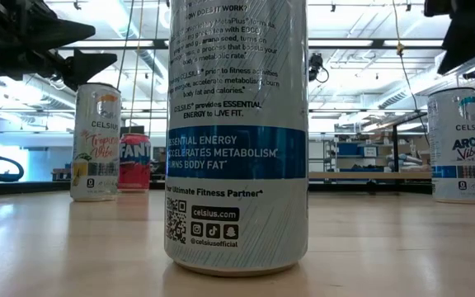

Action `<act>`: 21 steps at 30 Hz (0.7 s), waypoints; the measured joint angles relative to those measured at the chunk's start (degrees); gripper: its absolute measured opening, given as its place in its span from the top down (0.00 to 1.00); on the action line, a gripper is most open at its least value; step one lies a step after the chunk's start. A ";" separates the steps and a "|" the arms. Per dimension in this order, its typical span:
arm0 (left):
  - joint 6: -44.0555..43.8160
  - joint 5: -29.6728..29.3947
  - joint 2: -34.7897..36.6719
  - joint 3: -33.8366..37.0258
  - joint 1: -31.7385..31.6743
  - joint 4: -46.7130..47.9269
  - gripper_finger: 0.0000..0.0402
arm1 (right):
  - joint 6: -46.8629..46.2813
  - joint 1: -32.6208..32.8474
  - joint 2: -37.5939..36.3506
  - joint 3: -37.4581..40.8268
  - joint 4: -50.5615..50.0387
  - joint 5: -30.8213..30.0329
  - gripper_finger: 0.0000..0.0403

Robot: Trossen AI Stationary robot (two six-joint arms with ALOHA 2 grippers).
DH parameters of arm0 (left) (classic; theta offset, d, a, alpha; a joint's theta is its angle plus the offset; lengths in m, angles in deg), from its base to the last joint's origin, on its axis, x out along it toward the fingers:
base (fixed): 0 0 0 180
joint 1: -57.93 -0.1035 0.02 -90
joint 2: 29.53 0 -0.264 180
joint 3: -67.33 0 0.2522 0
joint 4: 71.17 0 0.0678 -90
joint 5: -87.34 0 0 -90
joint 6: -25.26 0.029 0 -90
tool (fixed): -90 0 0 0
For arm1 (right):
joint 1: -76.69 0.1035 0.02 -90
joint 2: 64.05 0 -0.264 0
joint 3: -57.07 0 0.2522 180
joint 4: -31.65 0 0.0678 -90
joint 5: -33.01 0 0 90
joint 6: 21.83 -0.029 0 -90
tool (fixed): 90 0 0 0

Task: Place canned beverage on shelf
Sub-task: Put the white blue right soda can on the shelf

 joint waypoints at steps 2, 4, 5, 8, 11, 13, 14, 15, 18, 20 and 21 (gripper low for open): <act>-0.01 0.00 0.00 0.00 0.02 0.00 0.22 | -2.54 -0.02 -0.02 0.00 -1.24 0.02 0.09; -0.01 0.00 0.00 0.00 0.01 0.00 0.22 | -4.63 -0.02 -0.02 0.00 -1.87 0.02 0.09; -0.01 0.00 0.00 -0.01 0.02 0.00 0.22 | -5.56 -0.02 -0.02 0.00 -1.86 0.05 0.09; -0.01 0.00 0.00 -0.01 0.01 0.04 0.22 | -7.42 -0.02 -0.04 0.82 -1.46 1.44 0.09; -0.01 0.00 0.00 -0.01 0.01 0.39 0.22 | -8.26 -0.02 0.15 2.83 -1.43 2.59 0.09; -0.01 0.00 0.00 0.01 0.00 1.09 0.22 | -8.27 -0.02 0.46 4.37 -1.32 2.69 0.09; -0.01 0.00 0.00 -0.01 0.02 1.47 0.22 | -8.28 -0.02 0.72 5.18 -1.09 2.75 0.09; -0.01 0.00 0.00 0.01 0.02 1.72 0.22 | -8.27 -0.02 0.97 5.87 -0.52 2.75 0.09; -0.01 0.01 0.00 -0.01 0.02 1.87 0.22 | -8.26 -0.02 2.01 7.16 1.78 2.87 0.09; -0.02 0.01 0.01 0.00 0.00 1.86 0.22 | -8.28 0.00 2.75 7.58 3.74 3.03 0.09; -0.02 0.00 0.00 0.01 0.02 1.86 0.22 | -8.28 0.00 3.16 7.63 4.63 3.36 0.09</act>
